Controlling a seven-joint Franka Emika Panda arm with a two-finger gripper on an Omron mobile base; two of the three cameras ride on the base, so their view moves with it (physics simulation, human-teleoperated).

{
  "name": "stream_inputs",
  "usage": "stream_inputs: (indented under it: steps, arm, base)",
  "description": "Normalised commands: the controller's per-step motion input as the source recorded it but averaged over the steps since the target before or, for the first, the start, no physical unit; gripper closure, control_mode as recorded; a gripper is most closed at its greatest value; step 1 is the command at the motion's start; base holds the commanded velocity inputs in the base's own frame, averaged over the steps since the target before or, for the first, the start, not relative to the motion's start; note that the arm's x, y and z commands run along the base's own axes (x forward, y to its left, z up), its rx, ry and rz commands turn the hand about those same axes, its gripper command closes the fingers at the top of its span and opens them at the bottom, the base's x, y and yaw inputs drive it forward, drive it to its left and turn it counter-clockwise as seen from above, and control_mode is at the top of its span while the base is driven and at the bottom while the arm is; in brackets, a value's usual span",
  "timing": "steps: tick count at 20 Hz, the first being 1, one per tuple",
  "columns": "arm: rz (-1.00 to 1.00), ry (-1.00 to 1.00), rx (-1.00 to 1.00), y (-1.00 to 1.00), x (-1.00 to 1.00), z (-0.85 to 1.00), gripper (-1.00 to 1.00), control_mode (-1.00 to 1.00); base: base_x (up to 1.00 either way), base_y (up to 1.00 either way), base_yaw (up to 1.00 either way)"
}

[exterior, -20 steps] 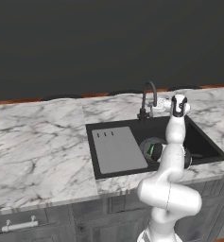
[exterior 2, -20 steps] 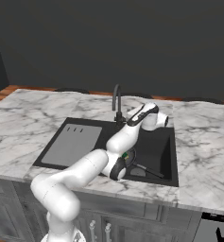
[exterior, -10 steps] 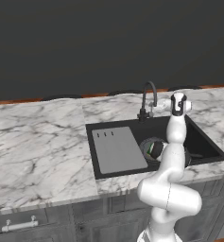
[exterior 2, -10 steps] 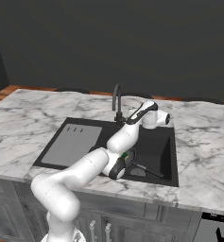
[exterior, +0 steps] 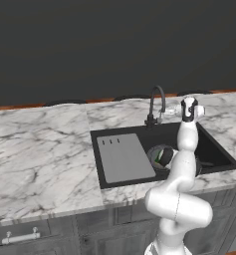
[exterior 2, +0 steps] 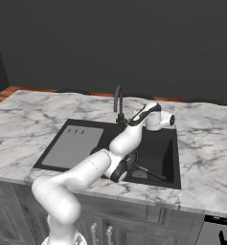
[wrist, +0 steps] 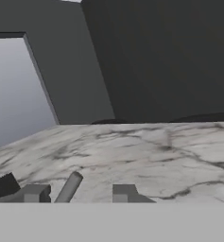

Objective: Pick the pan and sponge and place them into the sink. Then turn on the water.

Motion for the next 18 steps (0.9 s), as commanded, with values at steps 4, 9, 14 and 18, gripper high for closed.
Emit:
stream_inputs:
  steps: [4,9,14,18]
  arm:
    - [-0.07,0.01,0.00,-0.59,0.00,-0.26,1.00,-1.00]
    - [-0.06,0.00,0.00,-0.53,0.00,-0.30,1.00,-1.00]
    - [-0.05,0.00,0.00,-0.31,-0.05,-0.16,1.00,-1.00]
    - [-0.01,0.00,0.00,-0.09,-0.28,0.00,1.00,-1.00]
  base:
    - [0.00,0.00,0.00]
    - [0.00,0.00,0.00]
    - [0.00,0.00,0.00]
    - [0.00,0.00,0.00]
